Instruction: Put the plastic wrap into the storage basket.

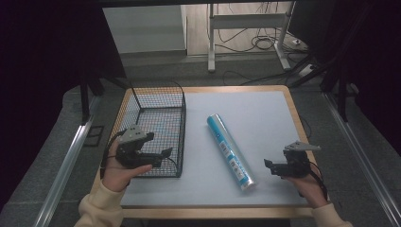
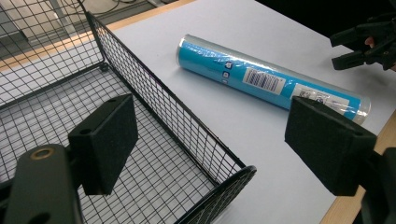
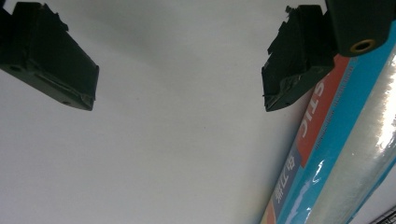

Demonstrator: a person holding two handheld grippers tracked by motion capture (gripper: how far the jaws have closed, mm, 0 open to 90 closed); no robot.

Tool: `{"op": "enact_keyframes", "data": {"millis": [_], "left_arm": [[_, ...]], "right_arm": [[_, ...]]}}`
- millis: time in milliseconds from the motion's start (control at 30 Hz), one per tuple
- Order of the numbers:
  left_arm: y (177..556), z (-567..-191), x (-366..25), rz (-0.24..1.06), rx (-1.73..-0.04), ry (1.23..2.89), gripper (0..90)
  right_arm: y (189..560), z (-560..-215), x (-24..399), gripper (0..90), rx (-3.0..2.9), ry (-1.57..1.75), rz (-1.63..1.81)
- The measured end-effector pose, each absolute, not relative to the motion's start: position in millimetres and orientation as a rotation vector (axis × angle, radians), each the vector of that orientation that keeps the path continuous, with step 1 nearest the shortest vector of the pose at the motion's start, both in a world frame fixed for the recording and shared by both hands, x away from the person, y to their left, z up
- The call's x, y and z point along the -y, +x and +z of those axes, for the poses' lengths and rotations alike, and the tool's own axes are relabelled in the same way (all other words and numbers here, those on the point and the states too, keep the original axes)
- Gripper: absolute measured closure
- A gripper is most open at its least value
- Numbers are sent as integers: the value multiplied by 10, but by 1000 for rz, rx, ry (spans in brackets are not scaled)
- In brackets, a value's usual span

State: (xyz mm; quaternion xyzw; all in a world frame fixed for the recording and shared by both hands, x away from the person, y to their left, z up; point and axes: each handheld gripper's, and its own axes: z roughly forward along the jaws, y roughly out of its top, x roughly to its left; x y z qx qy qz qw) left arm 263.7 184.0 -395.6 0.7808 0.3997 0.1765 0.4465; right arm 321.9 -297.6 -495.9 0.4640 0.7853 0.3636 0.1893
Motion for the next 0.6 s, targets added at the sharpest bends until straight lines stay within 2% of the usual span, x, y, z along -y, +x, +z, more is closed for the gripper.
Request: {"op": "enact_keyframes", "data": {"millis": [600], "left_arm": [[2649, -3964, -1845, 430, -992, 1931, 170]], "right_arm": [[3186, -4691, 2798, 107, -2282, 1309, 1053]]}}
